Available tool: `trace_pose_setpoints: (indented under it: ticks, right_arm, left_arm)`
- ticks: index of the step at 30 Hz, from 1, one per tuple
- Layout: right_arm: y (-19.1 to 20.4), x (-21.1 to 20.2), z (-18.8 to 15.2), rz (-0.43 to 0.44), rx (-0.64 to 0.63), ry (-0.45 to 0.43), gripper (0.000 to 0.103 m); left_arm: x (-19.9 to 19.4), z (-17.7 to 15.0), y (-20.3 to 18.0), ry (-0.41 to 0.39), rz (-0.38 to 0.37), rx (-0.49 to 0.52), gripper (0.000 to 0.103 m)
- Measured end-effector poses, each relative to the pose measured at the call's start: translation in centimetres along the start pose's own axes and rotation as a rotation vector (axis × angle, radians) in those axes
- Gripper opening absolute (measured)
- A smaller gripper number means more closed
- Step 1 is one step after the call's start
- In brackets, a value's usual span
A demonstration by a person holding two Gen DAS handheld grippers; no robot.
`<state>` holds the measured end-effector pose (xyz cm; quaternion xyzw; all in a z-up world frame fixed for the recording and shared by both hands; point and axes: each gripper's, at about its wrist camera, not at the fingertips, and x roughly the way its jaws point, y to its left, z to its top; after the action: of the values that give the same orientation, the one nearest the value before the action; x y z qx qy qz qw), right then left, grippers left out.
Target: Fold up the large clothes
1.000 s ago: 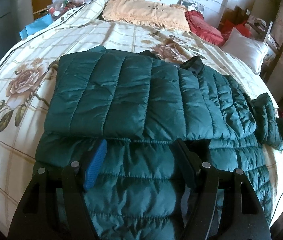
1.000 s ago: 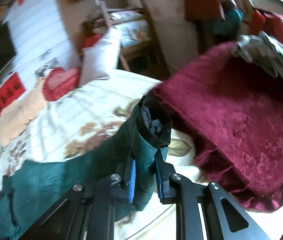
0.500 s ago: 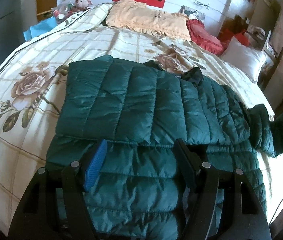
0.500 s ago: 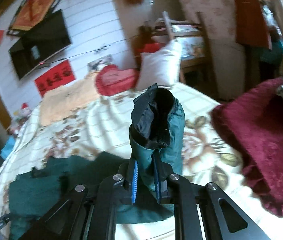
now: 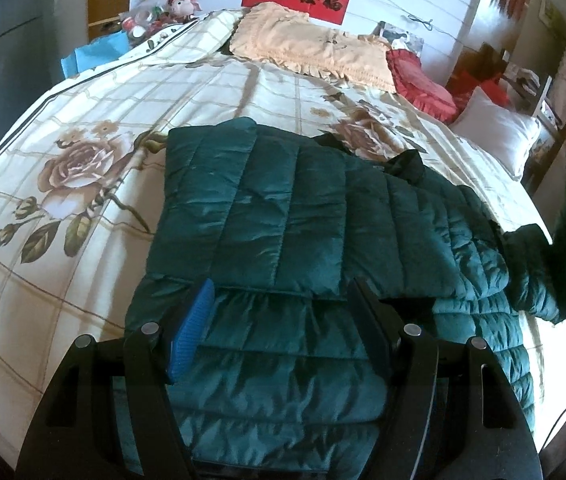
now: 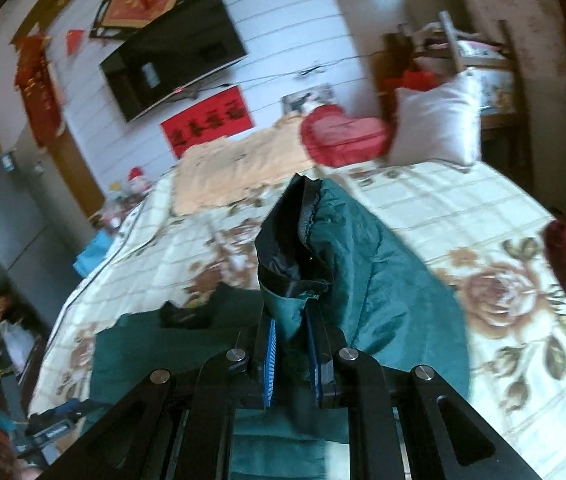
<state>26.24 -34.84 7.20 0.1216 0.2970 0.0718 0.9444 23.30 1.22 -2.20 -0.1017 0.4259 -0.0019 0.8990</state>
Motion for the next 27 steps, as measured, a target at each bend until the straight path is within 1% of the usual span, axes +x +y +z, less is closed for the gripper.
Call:
trace_pose_setpoints:
  ticks: [6, 9, 11, 18, 22, 27]
  right_arm:
    - [5.4, 2.8, -0.5, 0.080, -0.074, 0.050, 0.013]
    - [7.2, 4.0, -0.8, 0.142, -0.070, 0.074, 0.013]
    - [8.1, 4.7, -1.2, 0.165, -0.074, 0.091, 0.013]
    - [11.7, 8.3, -3.9, 0.231, -0.094, 0.187, 0.013]
    - [13.3, 11.2, -5.7, 0.294, -0.065, 0.262, 0.013]
    - [16.5, 14.5, -7.7, 0.383, -0.065, 0.344, 0.013]
  left_arm:
    - [0.0, 0.1, 1.3, 0.002, -0.001, -0.029, 0.069]
    - [-0.2, 0.1, 1.9, -0.005, -0.001, -0.038, 0.069]
    - [-0.1, 0.2, 2.4, -0.009, 0.002, -0.051, 0.069]
    - [0.0, 0.3, 3.6, -0.010, -0.006, -0.094, 0.069]
    - [0.0, 0.2, 3.7, -0.011, -0.006, -0.095, 0.069]
    - [-0.1, 0.3, 4.2, -0.013, -0.001, -0.107, 0.069]
